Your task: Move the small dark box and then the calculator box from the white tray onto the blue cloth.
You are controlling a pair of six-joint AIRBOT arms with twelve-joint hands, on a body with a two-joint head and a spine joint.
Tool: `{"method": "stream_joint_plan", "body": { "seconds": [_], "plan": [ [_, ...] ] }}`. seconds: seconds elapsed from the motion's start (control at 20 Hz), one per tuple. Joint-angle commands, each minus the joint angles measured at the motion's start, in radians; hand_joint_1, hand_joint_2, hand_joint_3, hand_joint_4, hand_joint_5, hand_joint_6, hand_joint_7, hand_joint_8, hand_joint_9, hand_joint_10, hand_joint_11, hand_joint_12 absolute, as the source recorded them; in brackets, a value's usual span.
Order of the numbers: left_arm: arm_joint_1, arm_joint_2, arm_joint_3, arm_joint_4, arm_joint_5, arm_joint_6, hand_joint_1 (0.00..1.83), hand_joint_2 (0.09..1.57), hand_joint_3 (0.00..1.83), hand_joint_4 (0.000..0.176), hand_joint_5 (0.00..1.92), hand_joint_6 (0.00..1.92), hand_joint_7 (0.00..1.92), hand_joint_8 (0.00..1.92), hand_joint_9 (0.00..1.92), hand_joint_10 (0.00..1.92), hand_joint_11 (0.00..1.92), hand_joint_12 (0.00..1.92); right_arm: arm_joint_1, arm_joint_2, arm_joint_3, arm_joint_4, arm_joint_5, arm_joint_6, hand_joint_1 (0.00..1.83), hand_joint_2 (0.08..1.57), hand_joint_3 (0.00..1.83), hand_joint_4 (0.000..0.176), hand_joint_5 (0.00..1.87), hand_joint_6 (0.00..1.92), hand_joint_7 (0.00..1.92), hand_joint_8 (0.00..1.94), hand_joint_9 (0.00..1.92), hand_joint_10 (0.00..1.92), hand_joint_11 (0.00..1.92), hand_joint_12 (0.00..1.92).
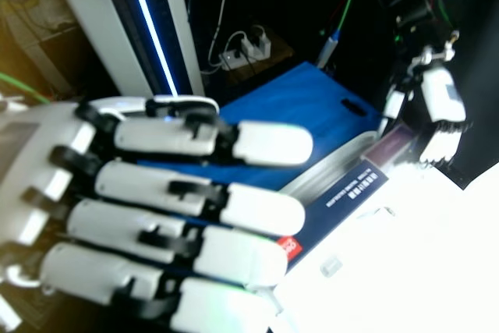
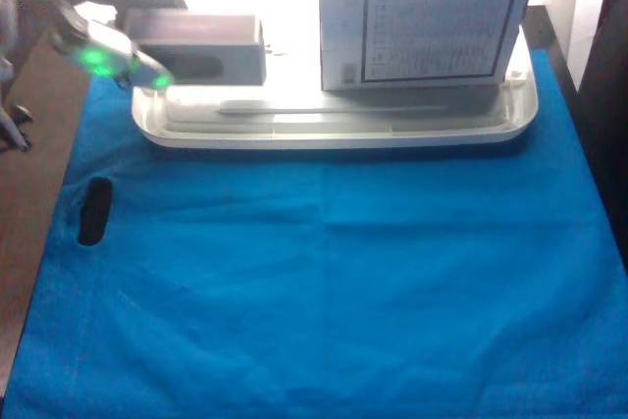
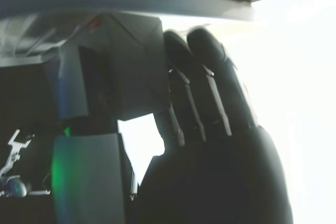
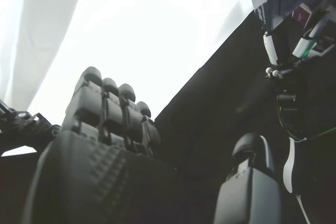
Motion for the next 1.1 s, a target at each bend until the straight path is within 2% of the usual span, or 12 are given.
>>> {"method": "stream_joint_plan", "body": {
  "seconds": [0.0,0.05,0.15,0.25,0.35,0.45,0.5,0.6,0.65,0.75,0.85,1.05],
  "plan": [
    [-0.012,0.018,-0.014,-0.043,-0.122,-0.009,1.21,1.16,0.00,0.000,0.98,0.87,0.82,1.34,0.74,0.97,0.56,1.44,0.014,0.001,0.001,0.035,0.116,0.007,0.39,0.91,0.01,0.033,0.00,0.00,0.09,0.00,0.03,0.00,0.02,0.00],
    [-0.012,0.048,-0.043,-0.047,-0.149,-0.009,1.20,1.18,0.00,0.000,0.95,0.94,0.77,1.40,0.71,0.94,0.53,1.41,0.014,0.001,0.001,0.035,0.116,0.007,0.39,0.90,0.00,0.046,0.00,0.00,0.10,0.01,0.03,0.01,0.02,0.00],
    [-0.008,0.112,-0.113,-0.048,-0.196,-0.001,1.21,1.20,0.00,0.000,0.91,0.93,0.75,1.51,0.66,1.19,0.48,1.55,0.014,0.001,0.002,0.035,0.116,0.007,0.40,0.92,0.01,0.051,0.00,0.00,0.09,0.00,0.04,0.01,0.02,0.00],
    [0.000,0.163,-0.172,-0.048,-0.223,0.020,1.19,1.19,0.00,0.000,0.88,1.05,0.79,1.39,0.72,1.09,0.59,1.45,0.014,0.001,0.003,0.035,0.116,0.007,0.41,0.92,0.01,0.049,0.00,0.00,0.08,0.00,0.02,0.00,0.00,0.00],
    [0.022,0.216,-0.240,-0.051,-0.264,0.039,1.22,1.17,0.00,0.000,0.96,0.87,0.81,1.43,0.73,1.15,0.61,1.50,0.014,0.001,0.003,0.036,0.116,0.007,0.45,0.90,0.00,0.060,0.00,0.00,0.08,0.00,0.01,0.00,0.00,0.00],
    [0.101,0.268,-0.314,-0.150,-0.329,0.145,1.23,1.18,0.00,0.000,0.95,0.85,0.80,1.48,0.69,1.35,0.61,1.66,0.014,0.000,0.003,0.038,0.116,0.007,0.44,0.94,0.01,0.057,0.00,0.00,0.06,0.00,0.01,0.00,0.00,0.00],
    [0.132,0.286,-0.344,-0.193,-0.355,0.188,1.24,1.17,0.00,0.000,0.94,0.82,0.83,1.46,0.73,1.38,0.67,1.68,0.014,-0.001,0.004,0.038,0.115,0.007,0.45,0.93,0.01,0.069,0.00,0.00,0.05,0.00,0.01,0.00,0.00,0.00],
    [0.185,0.300,-0.378,-0.216,-0.392,0.204,1.24,1.16,0.00,0.000,0.95,0.82,0.86,1.43,0.74,1.45,0.66,1.71,0.013,-0.001,0.004,0.040,0.115,0.007,0.41,0.96,0.02,0.067,0.00,0.00,0.02,0.00,0.00,0.00,0.00,0.00],
    [0.206,0.301,-0.390,-0.216,-0.395,0.211,1.21,1.16,0.00,0.000,0.89,1.00,0.89,1.29,0.80,1.29,0.72,1.55,0.013,-0.001,0.005,0.040,0.115,0.007,0.41,0.97,0.02,0.065,0.00,0.00,0.03,0.00,0.00,0.00,0.00,0.00],
    [0.236,0.288,-0.402,-0.221,-0.389,0.241,1.23,1.17,0.00,0.000,0.90,0.88,0.87,1.41,0.76,1.34,0.64,1.69,0.013,-0.004,0.006,0.040,0.115,0.007,0.44,0.97,0.01,0.073,0.00,0.00,0.05,0.01,0.00,0.00,0.00,0.00],
    [0.254,0.260,-0.396,-0.222,-0.375,0.248,1.23,1.16,0.00,0.000,0.94,0.85,0.88,1.37,0.70,1.24,0.51,1.68,0.013,-0.012,0.011,0.040,0.114,0.007,0.46,0.96,0.00,0.077,0.00,0.00,0.05,0.01,0.00,0.00,0.00,0.00],
    [0.260,0.182,-0.347,-0.214,-0.336,0.252,1.23,1.14,0.00,0.000,0.84,1.10,1.02,1.03,0.91,0.76,0.60,1.30,0.008,-0.016,0.013,0.040,0.114,0.007,0.46,0.94,0.00,0.075,0.00,0.00,0.04,0.00,0.00,0.00,0.00,0.00]
  ]
}}
